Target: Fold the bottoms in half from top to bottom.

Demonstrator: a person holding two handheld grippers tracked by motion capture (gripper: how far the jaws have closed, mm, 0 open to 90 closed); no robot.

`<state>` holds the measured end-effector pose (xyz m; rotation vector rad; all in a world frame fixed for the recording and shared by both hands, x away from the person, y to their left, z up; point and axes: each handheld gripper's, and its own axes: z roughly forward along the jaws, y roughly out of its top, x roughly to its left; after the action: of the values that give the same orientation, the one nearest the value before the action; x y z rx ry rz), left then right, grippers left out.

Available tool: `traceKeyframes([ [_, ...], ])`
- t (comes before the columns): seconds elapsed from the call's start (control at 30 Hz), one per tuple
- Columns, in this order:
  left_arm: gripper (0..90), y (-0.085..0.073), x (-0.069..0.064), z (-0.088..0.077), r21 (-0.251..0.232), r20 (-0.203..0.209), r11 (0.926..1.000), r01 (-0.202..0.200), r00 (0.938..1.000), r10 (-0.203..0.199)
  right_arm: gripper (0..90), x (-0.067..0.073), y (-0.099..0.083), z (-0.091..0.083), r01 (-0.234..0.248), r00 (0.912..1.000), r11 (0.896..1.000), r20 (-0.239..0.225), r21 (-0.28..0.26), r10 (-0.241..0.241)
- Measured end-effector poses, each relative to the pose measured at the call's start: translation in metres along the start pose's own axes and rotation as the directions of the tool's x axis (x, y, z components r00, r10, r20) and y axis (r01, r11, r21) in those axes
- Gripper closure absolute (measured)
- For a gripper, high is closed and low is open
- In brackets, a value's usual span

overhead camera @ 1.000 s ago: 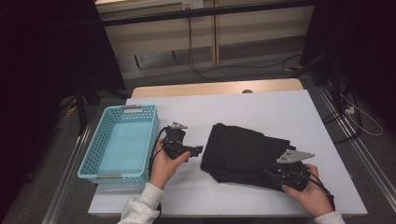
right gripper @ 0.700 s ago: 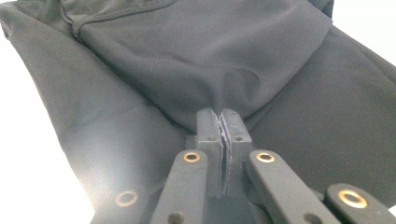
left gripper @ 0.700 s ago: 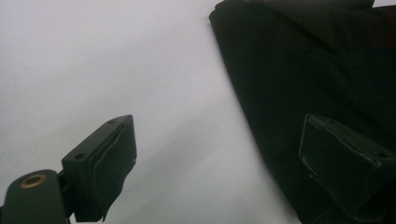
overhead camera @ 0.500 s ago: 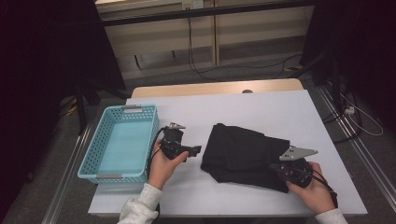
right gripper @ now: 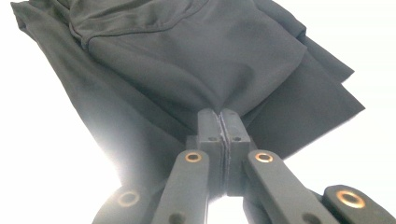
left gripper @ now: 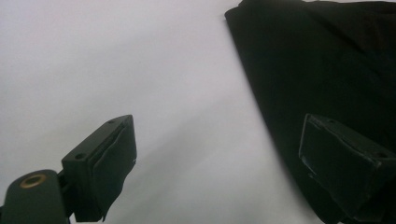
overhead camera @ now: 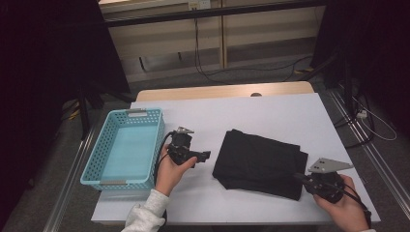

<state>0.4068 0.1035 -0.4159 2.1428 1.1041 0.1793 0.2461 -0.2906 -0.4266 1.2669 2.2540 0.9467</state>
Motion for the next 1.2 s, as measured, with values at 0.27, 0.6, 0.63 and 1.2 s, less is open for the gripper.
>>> traceKeyframes([
  [0.27,10.9,0.001,-0.007,0.003,0.010,0.015,0.9997,-0.022,0.9996,0.022,87.1,-0.003,-0.018,-0.017,-0.011,0.9999,1.000,0.012,0.001,0.011],
  [0.6,10.8,-0.002,-0.011,0.002,0.017,0.020,0.9997,-0.020,0.9996,0.019,40.9,-0.029,0.013,0.004,0.001,0.9997,0.997,0.025,-0.081,0.001],
  [0.63,10.8,-0.002,-0.011,0.002,0.017,0.022,0.9997,-0.020,0.9996,0.020,37.9,-0.035,0.018,0.011,0.012,0.9995,0.996,0.031,-0.087,-0.010],
  [1.2,10.8,-0.008,-0.011,-0.002,0.021,0.010,0.9994,-0.029,0.9995,0.029,74.1,-0.071,0.029,0.064,-0.082,0.9938,0.996,-0.074,0.019,0.083],
])
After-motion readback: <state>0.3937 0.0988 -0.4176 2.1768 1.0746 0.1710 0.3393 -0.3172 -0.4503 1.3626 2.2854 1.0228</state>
